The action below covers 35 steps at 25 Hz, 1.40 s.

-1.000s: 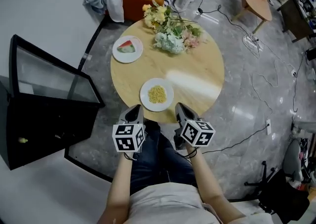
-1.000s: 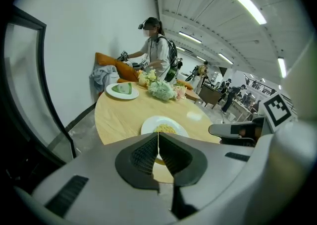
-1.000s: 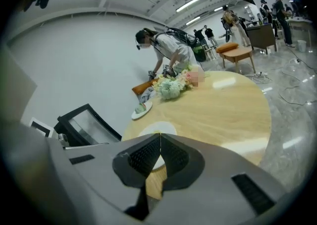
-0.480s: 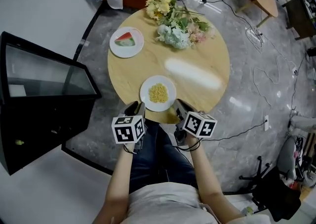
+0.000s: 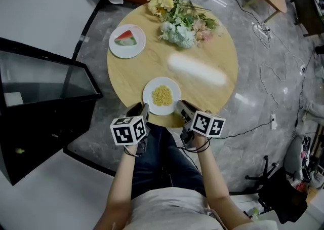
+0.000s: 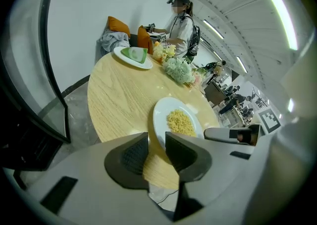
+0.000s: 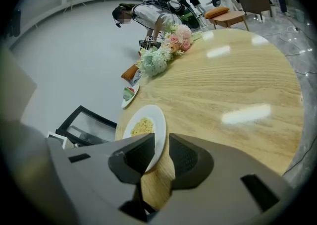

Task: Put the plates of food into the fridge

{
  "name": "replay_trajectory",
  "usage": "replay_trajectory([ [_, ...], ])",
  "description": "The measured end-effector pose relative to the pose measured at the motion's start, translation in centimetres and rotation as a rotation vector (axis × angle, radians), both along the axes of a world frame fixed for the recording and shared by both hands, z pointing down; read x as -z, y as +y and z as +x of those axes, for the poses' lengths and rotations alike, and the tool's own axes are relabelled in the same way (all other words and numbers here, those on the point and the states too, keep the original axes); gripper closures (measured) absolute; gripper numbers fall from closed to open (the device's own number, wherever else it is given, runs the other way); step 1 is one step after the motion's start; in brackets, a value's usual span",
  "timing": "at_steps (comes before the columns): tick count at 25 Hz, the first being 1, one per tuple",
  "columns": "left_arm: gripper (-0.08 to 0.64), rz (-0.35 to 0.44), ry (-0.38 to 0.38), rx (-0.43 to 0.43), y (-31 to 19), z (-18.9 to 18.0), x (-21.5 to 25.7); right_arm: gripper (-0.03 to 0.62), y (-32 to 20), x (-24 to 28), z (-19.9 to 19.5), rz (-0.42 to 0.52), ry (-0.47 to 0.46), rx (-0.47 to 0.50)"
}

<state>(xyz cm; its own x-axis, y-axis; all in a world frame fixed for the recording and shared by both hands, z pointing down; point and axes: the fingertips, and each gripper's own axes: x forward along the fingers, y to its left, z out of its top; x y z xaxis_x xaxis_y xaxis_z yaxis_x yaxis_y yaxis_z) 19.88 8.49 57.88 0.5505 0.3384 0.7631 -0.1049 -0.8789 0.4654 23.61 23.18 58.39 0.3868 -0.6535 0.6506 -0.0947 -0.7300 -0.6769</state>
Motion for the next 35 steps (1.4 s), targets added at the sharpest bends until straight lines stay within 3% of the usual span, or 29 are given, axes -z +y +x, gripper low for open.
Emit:
replay_trajectory([
  [9,0.469,-0.075,-0.010,-0.003,1.1,0.3,0.0,0.512,0.0,-0.5,-0.1,0.059,-0.073,-0.076],
  [14,0.471,-0.151,-0.009,0.055,1.8,0.4,-0.1,0.514,0.0,-0.6,0.0,0.149,-0.124,-0.187],
  [17,0.471,-0.163,-0.014,0.081,2.0,0.4,0.1,0.552,0.3,-0.6,-0.1,0.196,-0.152,-0.232],
  [25,0.472,-0.236,-0.024,0.173,2.0,0.8,-0.2,0.555,0.6,-0.7,0.0,0.218,-0.152,-0.272],
  [29,0.511,-0.278,-0.031,0.207,1.9,0.5,-0.3,0.560,0.8,0.0,0.0,0.230,-0.111,-0.296],
  [35,0.515,-0.288,0.046,0.210,1.6,1.2,1.6,0.561,0.7,1.8,0.1,0.249,-0.052,-0.300],
])
